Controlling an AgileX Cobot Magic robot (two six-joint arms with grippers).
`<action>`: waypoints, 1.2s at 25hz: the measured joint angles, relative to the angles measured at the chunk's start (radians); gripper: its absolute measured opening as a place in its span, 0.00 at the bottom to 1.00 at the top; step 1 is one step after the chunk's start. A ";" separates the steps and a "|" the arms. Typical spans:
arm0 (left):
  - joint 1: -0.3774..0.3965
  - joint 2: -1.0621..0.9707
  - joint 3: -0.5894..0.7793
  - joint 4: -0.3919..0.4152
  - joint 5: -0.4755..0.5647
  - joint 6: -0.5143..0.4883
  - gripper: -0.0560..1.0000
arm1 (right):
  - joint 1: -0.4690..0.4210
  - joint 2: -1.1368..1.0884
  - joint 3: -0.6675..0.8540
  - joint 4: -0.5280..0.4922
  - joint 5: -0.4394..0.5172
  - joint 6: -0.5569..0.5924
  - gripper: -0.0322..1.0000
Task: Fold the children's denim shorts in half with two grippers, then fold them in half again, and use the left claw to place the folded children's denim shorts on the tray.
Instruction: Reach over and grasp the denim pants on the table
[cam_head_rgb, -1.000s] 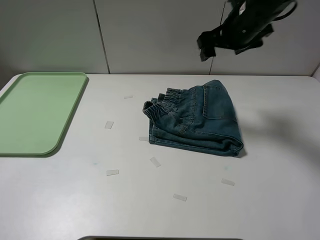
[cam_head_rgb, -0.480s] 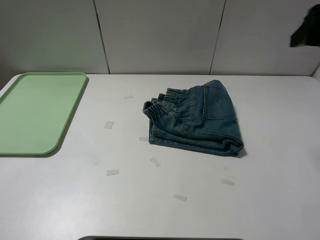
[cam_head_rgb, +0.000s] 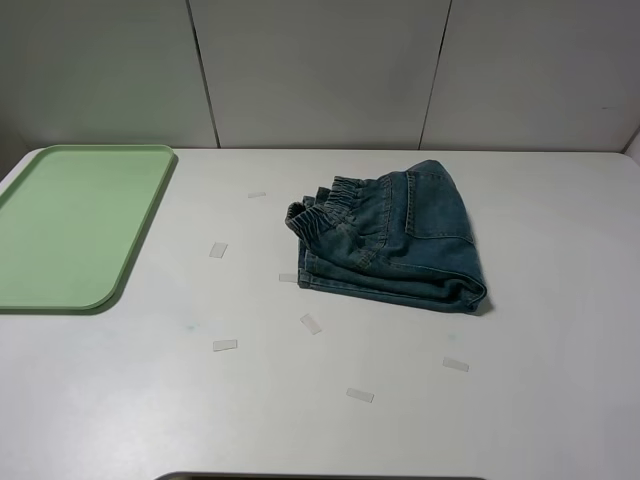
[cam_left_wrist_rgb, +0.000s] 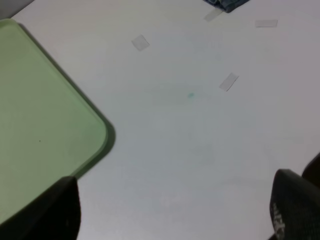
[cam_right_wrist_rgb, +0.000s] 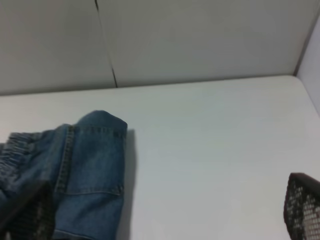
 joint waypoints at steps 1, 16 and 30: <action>0.000 0.000 0.000 0.000 0.000 0.000 0.77 | 0.000 -0.033 0.000 0.003 0.008 0.000 0.70; 0.000 0.000 0.000 0.000 0.000 0.000 0.77 | 0.000 -0.329 0.009 0.078 0.104 -0.011 0.70; 0.000 0.000 0.000 0.000 0.001 0.000 0.77 | 0.000 -0.543 0.231 0.078 0.109 -0.077 0.70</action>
